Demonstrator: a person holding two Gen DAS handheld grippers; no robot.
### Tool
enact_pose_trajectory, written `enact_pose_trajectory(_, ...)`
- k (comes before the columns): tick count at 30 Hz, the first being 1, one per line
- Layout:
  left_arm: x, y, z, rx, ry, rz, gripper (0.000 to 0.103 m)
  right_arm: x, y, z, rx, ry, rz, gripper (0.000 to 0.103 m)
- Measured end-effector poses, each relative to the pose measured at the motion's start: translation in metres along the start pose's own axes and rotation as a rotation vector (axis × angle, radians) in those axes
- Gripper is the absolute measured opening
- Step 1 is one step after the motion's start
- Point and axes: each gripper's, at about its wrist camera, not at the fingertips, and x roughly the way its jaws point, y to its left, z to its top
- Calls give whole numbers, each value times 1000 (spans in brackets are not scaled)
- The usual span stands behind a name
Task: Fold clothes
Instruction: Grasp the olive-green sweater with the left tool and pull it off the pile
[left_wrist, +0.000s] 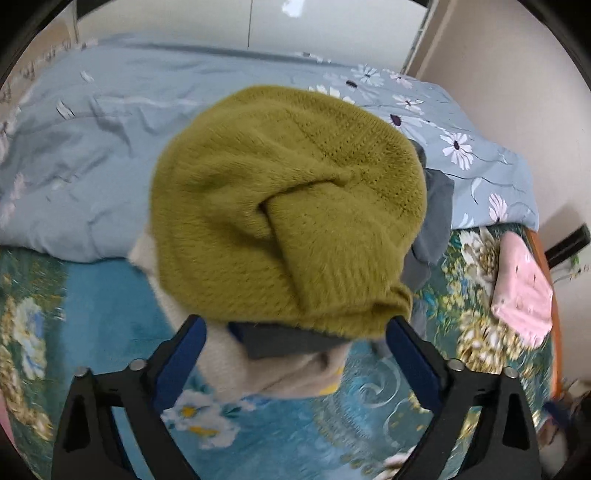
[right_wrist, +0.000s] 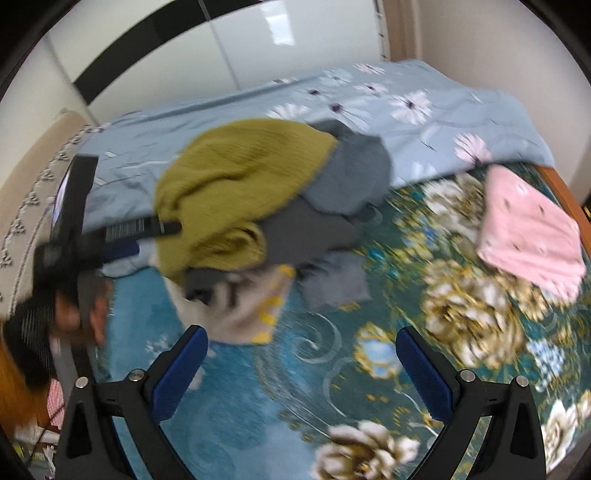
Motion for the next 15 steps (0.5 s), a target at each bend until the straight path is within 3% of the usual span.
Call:
enact_pose_trajectory(4, 16, 5, 12, -118, 34, -65, 81, -4, -30, -7, 53, 31, -52, 103)
enact_pose_trajectory(7, 28, 9, 21, -206, 60, -113, 60, -7, -47, -10, 94, 39, -73, 103)
enact_pose_trajectory(11, 44, 14, 33, -323, 94, -178, 14, -10, -52, -9, 121, 36, -74, 103)
enact_pose_trajectory(13, 52, 16, 39, -382, 111, -210, 12, -12, -50, -7, 124, 29, -61, 103)
enact_pose_trajectory(15, 29, 20, 40, -388, 75, -256, 11, -15, -44, -4, 116, 17, -47, 103)
